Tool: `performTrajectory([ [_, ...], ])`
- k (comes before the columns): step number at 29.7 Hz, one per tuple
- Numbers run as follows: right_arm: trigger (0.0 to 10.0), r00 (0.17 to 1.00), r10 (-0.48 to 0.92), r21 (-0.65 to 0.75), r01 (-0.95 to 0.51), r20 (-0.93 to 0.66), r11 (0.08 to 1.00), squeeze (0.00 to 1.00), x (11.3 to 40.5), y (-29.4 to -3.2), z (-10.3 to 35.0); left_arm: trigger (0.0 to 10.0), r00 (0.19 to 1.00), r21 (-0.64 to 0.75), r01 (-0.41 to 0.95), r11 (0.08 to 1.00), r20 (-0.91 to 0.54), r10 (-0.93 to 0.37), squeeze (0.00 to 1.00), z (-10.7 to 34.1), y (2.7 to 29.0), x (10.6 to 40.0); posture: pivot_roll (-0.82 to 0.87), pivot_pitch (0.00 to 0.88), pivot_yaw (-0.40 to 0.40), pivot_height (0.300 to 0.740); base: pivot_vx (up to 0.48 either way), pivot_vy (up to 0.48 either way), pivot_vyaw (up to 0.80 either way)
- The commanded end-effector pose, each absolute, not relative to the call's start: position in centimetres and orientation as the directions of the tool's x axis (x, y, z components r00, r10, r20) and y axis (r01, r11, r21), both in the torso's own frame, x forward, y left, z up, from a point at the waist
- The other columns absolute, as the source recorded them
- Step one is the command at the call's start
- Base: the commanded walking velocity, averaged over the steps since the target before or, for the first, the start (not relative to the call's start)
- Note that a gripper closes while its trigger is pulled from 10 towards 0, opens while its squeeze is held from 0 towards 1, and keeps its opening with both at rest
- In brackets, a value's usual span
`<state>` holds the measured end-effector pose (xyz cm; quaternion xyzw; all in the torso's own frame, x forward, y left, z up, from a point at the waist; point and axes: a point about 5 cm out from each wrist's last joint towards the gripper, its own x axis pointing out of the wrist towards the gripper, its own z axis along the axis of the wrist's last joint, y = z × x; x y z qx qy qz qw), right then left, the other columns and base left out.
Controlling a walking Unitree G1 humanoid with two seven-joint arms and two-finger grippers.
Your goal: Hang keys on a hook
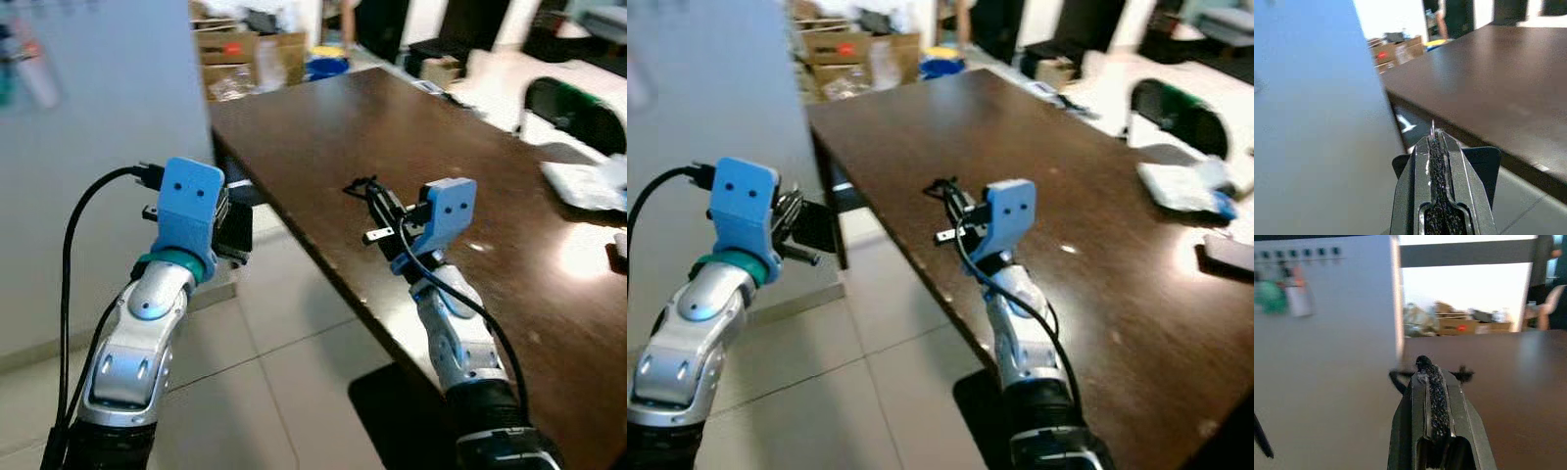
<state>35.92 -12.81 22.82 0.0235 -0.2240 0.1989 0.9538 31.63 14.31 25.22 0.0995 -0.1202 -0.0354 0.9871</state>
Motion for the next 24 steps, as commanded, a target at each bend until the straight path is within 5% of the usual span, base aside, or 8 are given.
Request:
performTrajectory([
  [1,10.0,0.822,0.371,-0.053,-0.387,0.431,0.920,0.00,35.8,-13.0,22.5,10.0,0.968,0.223,0.038,0.974,0.233,-0.091,0.00,25.0,14.3,31.6,0.09,0.095,0.046,0.740,0.000,0.000,0.76],
  [18,10.0,0.822,0.361,-0.030,-0.388,0.441,0.921,0.00,35.8,-12.9,22.6,10.0,0.952,0.260,-0.021,0.965,0.301,-0.061,0.00,26.0,14.6,31.7,0.10,0.104,0.052,0.740,0.000,0.000,0.76],
  [24,10.0,0.818,0.354,0.069,-0.428,0.454,0.901,0.00,35.7,-13.0,22.7,10.0,0.911,0.288,-0.103,0.952,0.412,-0.026,0.00,27.7,14.7,31.6,0.10,0.104,0.054,0.740,0.327,0.000,0.37],
])
